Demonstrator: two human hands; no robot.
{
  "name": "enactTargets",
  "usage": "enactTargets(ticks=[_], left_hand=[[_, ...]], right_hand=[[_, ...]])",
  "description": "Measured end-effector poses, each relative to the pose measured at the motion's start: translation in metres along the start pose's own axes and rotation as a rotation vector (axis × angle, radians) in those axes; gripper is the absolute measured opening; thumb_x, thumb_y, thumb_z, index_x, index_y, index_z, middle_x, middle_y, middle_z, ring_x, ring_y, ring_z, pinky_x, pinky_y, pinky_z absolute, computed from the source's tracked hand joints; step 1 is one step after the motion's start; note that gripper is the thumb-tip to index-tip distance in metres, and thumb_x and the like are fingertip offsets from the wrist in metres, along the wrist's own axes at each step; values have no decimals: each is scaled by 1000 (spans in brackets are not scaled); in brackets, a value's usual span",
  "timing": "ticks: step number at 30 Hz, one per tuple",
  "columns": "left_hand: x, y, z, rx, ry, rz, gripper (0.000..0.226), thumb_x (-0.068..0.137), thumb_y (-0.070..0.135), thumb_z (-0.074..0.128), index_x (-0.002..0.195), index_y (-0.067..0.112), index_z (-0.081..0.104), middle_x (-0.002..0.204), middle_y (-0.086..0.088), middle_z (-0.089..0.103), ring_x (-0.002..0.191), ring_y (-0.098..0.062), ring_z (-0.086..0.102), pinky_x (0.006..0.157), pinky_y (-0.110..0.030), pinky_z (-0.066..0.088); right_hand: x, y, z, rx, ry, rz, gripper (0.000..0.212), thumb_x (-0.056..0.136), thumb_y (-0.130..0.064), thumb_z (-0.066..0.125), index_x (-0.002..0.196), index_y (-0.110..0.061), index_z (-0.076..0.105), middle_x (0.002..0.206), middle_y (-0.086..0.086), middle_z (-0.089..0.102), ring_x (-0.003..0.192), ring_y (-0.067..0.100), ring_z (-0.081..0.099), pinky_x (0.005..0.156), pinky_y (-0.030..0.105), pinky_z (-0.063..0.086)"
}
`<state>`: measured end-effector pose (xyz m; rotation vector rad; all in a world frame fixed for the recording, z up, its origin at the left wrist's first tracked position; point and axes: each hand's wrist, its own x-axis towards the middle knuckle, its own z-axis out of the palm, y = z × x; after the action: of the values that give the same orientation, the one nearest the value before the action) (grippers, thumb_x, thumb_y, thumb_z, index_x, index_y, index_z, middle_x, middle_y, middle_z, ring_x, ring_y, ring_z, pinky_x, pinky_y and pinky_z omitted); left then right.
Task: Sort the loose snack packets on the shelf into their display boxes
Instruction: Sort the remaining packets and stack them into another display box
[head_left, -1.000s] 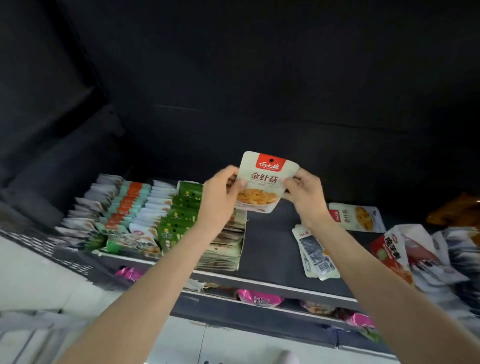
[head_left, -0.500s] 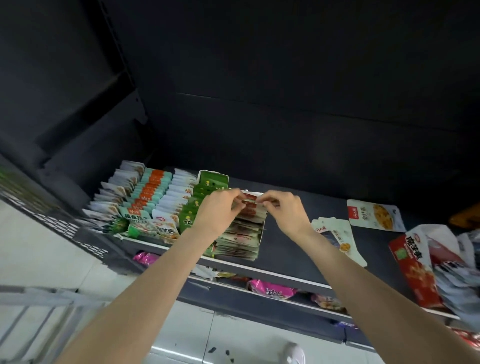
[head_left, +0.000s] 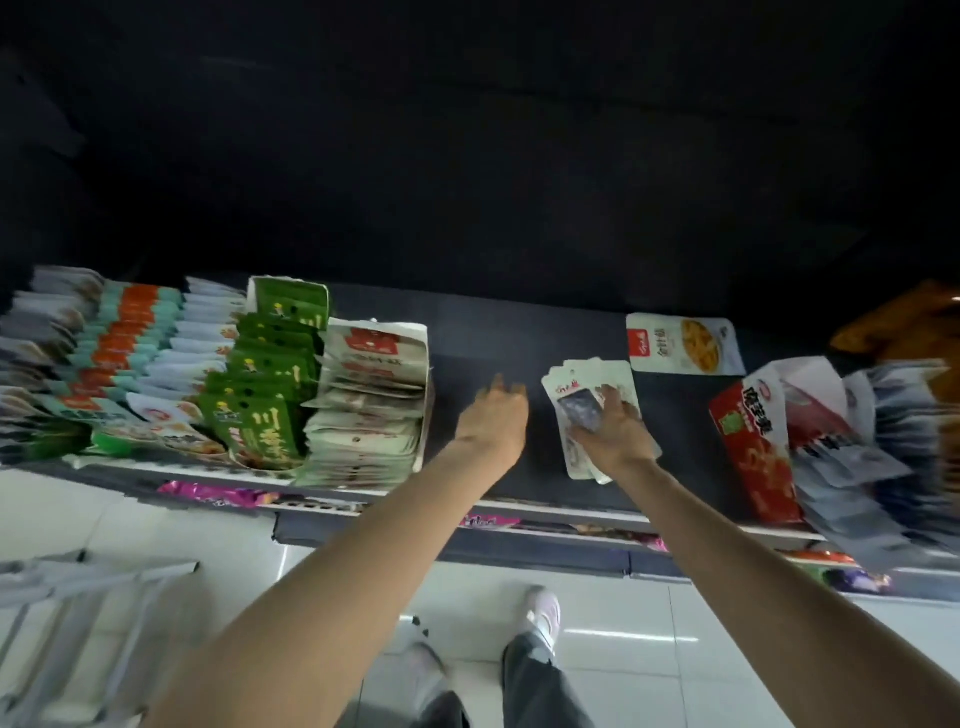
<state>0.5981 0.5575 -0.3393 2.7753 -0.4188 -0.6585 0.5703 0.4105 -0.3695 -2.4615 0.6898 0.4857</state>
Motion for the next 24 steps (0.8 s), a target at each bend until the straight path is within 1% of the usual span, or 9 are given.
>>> enactTargets(ticks=[3, 5, 9, 12, 14, 16, 20, 22, 24], left_hand=[[22, -18, 28, 14, -136, -75, 73, 93, 23, 51, 149, 11, 5, 158, -10, -1, 145, -32, 3, 115, -42, 18], [28, -27, 38, 19, -191, -98, 78, 92, 29, 52, 150, 15, 1, 158, -6, -9, 145, -31, -5, 117, -42, 13], [31, -28, 36, -80, -204, -114, 72, 91, 24, 54, 149, 15, 12, 158, -6, -2, 146, -31, 0, 118, -40, 17], [28, -21, 22, -254, -148, -120, 52, 91, 9, 50, 141, 10, 37, 148, -14, 35, 137, -30, 34, 110, -30, 29], [22, -15, 10, -330, -104, -96, 48, 91, 4, 46, 138, 10, 42, 142, -13, 45, 132, -28, 42, 109, -28, 30], [14, -6, -4, -373, -74, -39, 48, 91, 4, 45, 138, 11, 42, 142, -12, 45, 133, -27, 41, 110, -29, 30], [-3, -1, -33, -431, 7, 7, 37, 93, 10, 45, 129, 4, 49, 133, -15, 53, 125, -31, 48, 98, -34, 39], [-10, -8, -45, -490, 47, -25, 50, 94, 21, 49, 139, 3, 35, 142, -16, 44, 130, -31, 42, 104, -38, 37], [-20, -17, -61, -621, 128, -39, 68, 93, 29, 52, 147, 5, 17, 150, -13, 32, 135, -26, 38, 109, -38, 35]], right_hand=[[13, 12, 15, -160, -27, 12, 91, 83, -41, 65, 147, -13, 8, 148, 25, 18, 139, 39, 18, 115, 43, 20], [16, 12, 23, -350, -32, -11, 92, 84, -44, 63, 147, -8, 7, 146, 31, 18, 138, 41, 18, 115, 43, 18], [9, 1, 25, -636, 46, -124, 57, 95, -25, 47, 142, -3, 23, 136, 30, 41, 126, 40, 43, 99, 45, 40], [2, -5, 8, -526, 102, -182, 38, 97, -13, 41, 133, -2, 39, 119, 24, 58, 106, 40, 60, 85, 44, 50], [-2, -10, -12, -411, 186, -172, 28, 96, -7, 39, 121, -4, 51, 108, 21, 64, 98, 38, 63, 79, 41, 51], [-7, -15, -30, -279, 253, -147, 26, 94, -5, 40, 111, -9, 59, 99, 18, 67, 91, 37, 64, 72, 39, 48], [-24, -32, -42, -50, 166, -116, 24, 94, -20, 44, 91, -7, 64, 90, 16, 67, 79, 32, 62, 64, 35, 45], [-34, -45, -47, 145, 216, -211, 27, 95, -21, 45, 93, -4, 65, 92, 16, 69, 83, 31, 63, 68, 37, 48], [-50, -65, -56, 450, 220, -321, 24, 95, -19, 48, 105, -6, 66, 101, 8, 69, 88, 19, 63, 70, 28, 49]])
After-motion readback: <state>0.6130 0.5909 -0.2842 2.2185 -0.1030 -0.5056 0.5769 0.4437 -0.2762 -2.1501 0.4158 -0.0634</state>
